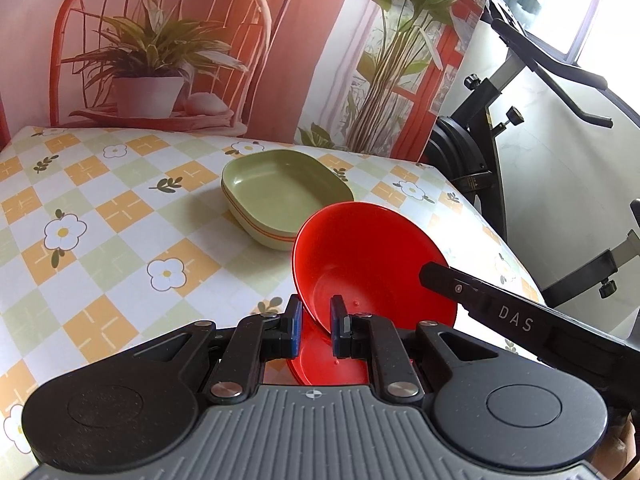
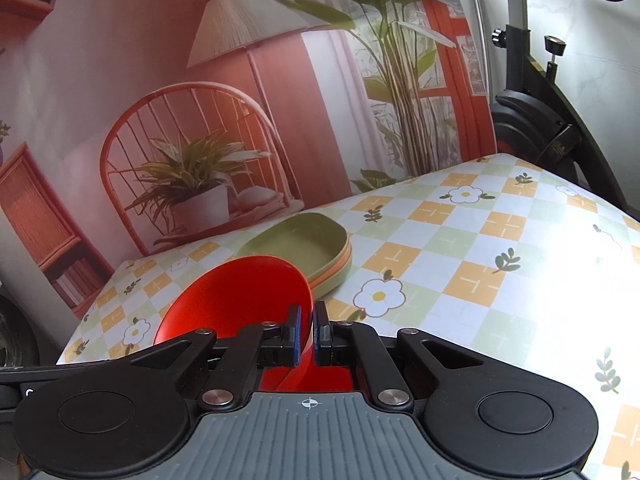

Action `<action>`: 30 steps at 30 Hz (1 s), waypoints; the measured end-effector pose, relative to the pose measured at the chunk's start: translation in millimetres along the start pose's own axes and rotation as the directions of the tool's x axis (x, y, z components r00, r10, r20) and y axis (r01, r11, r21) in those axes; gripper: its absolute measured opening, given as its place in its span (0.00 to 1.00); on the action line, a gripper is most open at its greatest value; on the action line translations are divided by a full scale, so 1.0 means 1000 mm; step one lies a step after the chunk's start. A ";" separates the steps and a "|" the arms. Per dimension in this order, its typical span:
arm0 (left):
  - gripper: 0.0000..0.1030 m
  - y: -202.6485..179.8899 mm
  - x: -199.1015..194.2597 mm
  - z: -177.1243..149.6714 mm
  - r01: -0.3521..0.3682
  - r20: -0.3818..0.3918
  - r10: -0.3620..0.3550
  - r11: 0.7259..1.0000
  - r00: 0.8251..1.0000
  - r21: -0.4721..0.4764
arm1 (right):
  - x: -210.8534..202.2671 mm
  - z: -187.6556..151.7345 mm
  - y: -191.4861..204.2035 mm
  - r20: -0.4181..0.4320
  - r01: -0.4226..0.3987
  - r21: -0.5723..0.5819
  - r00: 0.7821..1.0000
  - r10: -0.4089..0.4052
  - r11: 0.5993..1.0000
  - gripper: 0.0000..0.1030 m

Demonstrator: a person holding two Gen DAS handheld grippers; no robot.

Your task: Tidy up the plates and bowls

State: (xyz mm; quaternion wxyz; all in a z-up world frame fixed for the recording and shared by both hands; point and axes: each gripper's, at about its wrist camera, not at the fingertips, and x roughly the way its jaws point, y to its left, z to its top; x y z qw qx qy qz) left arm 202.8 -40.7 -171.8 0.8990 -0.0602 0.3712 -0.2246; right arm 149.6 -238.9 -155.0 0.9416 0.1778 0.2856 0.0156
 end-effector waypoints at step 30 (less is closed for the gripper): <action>0.15 -0.007 0.020 -0.026 -0.055 -0.074 0.060 0.996 0.995 0.067 | 0.016 -0.034 -0.015 -0.092 0.043 0.020 0.995 -0.041 0.999 0.05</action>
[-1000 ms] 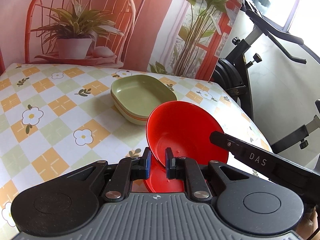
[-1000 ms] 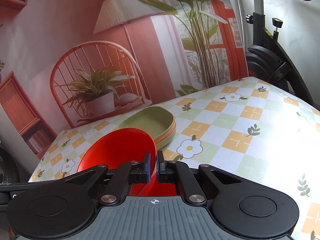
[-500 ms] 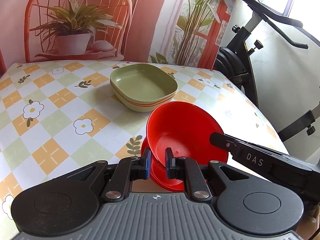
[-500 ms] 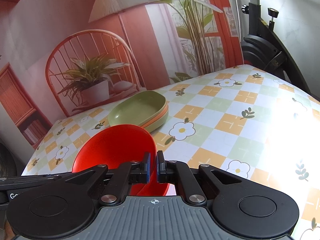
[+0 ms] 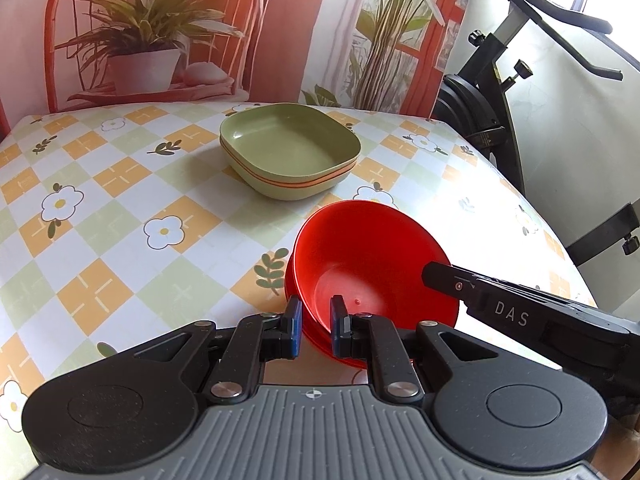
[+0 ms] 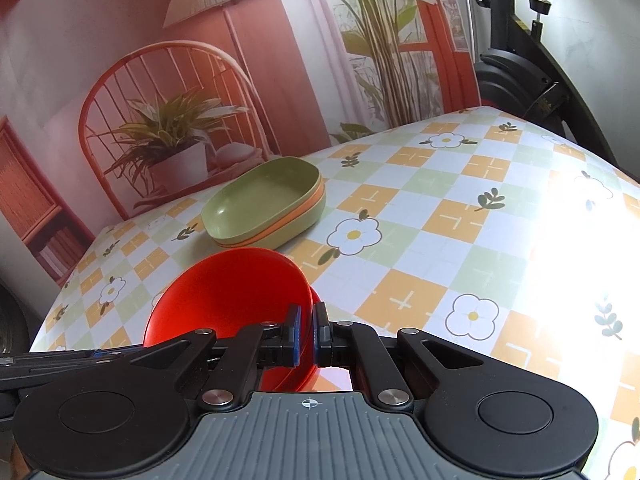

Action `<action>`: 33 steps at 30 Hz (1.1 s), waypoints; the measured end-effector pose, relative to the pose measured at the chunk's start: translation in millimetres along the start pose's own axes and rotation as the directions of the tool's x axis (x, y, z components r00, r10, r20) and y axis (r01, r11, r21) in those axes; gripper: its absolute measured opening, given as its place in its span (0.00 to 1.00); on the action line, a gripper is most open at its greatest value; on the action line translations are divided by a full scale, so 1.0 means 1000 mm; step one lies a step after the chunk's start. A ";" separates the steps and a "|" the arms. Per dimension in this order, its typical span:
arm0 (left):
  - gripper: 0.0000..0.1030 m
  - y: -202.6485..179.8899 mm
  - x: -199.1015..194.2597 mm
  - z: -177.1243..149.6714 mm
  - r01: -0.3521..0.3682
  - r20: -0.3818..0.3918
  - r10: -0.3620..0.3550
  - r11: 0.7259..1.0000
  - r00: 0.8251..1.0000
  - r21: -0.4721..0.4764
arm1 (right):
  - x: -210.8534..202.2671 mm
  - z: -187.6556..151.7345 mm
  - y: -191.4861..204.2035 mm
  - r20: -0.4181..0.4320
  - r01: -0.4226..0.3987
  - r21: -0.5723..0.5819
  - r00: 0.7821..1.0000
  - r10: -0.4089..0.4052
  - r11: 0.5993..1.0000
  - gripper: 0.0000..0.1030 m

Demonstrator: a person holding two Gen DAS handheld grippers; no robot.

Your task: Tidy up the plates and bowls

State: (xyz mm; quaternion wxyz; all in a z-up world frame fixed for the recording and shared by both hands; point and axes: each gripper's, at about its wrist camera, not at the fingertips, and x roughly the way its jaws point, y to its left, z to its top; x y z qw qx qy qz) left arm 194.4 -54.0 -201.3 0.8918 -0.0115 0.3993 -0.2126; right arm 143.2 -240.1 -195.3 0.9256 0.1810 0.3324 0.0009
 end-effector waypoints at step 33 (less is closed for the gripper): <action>0.19 0.007 -0.002 -0.004 -0.021 0.013 0.022 0.998 1.000 -0.052 | -0.005 -0.001 -0.001 0.012 0.012 -0.015 1.000 -0.011 1.000 0.14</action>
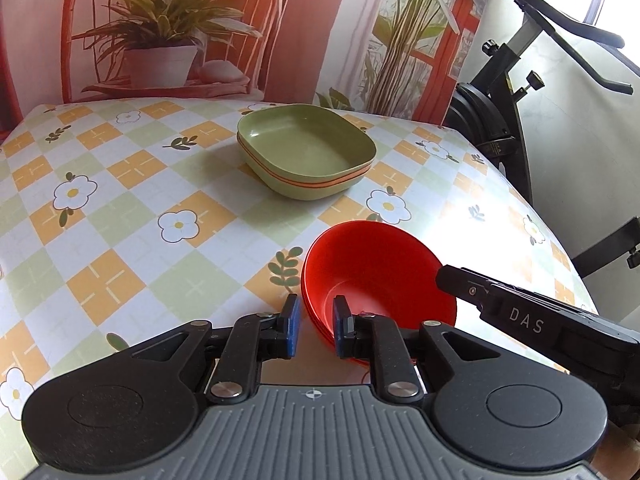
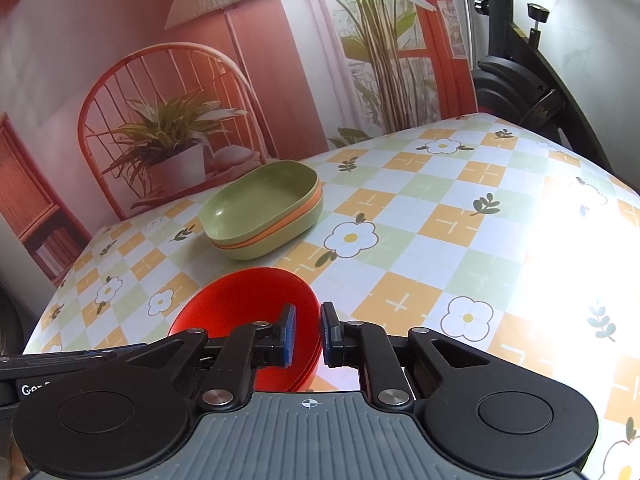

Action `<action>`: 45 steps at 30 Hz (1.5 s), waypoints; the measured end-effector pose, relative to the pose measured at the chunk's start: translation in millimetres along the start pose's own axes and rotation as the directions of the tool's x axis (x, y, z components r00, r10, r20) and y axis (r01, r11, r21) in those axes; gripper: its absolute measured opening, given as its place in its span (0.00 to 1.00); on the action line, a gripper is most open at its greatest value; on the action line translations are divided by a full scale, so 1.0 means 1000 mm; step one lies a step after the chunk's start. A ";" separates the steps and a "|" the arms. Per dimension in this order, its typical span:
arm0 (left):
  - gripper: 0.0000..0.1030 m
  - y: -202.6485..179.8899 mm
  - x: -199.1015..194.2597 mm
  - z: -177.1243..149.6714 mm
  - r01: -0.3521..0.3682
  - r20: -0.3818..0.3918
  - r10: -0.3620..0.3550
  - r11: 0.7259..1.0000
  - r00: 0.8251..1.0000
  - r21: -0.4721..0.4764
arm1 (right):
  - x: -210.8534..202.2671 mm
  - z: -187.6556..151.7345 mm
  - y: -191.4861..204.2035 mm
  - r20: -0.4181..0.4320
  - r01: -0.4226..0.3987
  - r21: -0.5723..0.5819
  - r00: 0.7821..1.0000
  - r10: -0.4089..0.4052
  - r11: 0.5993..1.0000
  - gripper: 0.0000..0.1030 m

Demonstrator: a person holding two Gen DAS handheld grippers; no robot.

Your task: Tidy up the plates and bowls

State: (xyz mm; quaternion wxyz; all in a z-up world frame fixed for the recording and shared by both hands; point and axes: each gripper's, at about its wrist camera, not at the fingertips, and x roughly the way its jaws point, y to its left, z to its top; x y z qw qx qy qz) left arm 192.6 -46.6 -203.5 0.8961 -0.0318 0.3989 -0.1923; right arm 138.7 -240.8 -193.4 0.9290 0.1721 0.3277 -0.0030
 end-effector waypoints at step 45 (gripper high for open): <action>0.24 0.007 0.021 -0.011 0.100 0.021 -0.098 0.990 0.995 -0.102 | 0.017 -0.011 -0.011 -0.055 -0.019 0.057 0.998 0.022 0.998 0.10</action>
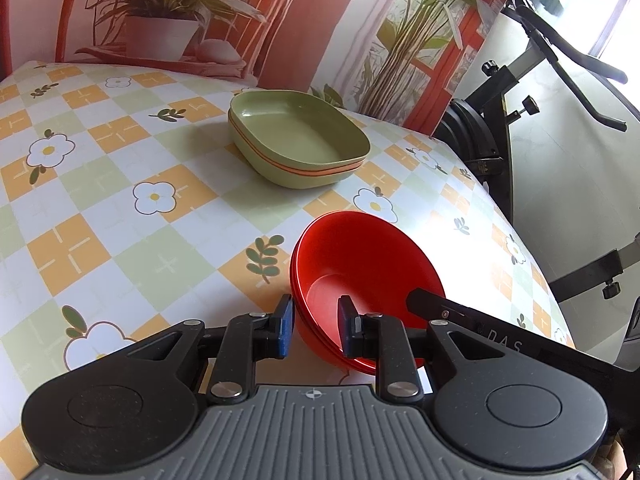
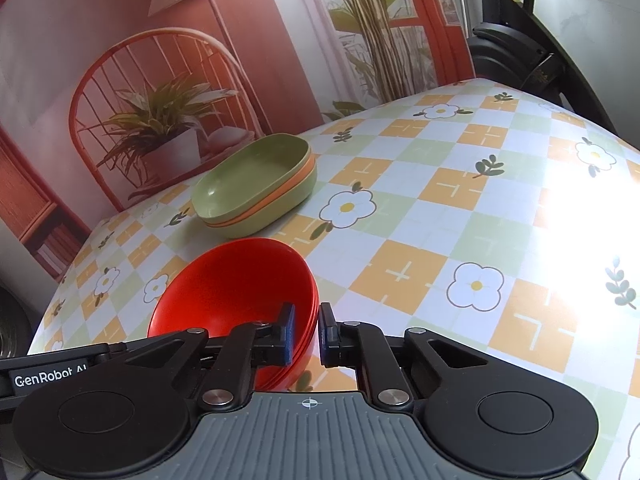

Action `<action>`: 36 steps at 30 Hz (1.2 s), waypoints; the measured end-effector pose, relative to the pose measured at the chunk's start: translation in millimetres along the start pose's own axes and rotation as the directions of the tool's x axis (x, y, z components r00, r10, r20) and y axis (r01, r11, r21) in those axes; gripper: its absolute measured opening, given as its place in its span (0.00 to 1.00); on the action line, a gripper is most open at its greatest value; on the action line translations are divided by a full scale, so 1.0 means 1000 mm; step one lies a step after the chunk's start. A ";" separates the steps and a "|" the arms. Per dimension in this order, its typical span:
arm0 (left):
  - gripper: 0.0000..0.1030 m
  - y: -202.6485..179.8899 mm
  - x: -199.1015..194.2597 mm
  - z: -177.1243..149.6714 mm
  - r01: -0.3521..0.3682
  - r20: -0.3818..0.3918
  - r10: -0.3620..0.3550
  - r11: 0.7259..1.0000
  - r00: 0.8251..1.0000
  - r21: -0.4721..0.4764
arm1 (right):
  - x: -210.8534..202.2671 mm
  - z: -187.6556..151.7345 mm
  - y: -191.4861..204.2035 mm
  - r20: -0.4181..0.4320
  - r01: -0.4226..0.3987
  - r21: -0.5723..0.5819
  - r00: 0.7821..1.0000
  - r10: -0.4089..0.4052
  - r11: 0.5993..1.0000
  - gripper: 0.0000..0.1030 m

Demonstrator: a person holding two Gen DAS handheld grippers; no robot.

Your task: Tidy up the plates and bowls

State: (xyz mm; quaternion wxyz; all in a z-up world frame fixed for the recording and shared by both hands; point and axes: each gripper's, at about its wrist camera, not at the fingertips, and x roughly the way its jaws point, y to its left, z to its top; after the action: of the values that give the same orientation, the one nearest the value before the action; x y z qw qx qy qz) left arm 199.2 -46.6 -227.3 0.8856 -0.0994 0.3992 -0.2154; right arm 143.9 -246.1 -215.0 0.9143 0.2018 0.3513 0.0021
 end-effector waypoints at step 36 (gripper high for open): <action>0.24 -0.023 -0.022 0.122 -0.012 0.152 -0.006 0.993 0.988 0.118 | 0.020 0.144 0.033 0.098 -0.115 -0.100 0.987 0.125 0.988 0.10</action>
State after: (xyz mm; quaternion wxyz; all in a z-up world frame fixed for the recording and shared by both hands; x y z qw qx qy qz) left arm 270.4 -56.7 -124.0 0.9182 -0.0620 0.3170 -0.2292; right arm 256.0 -265.8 -118.3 0.9380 0.1794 0.2897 0.0633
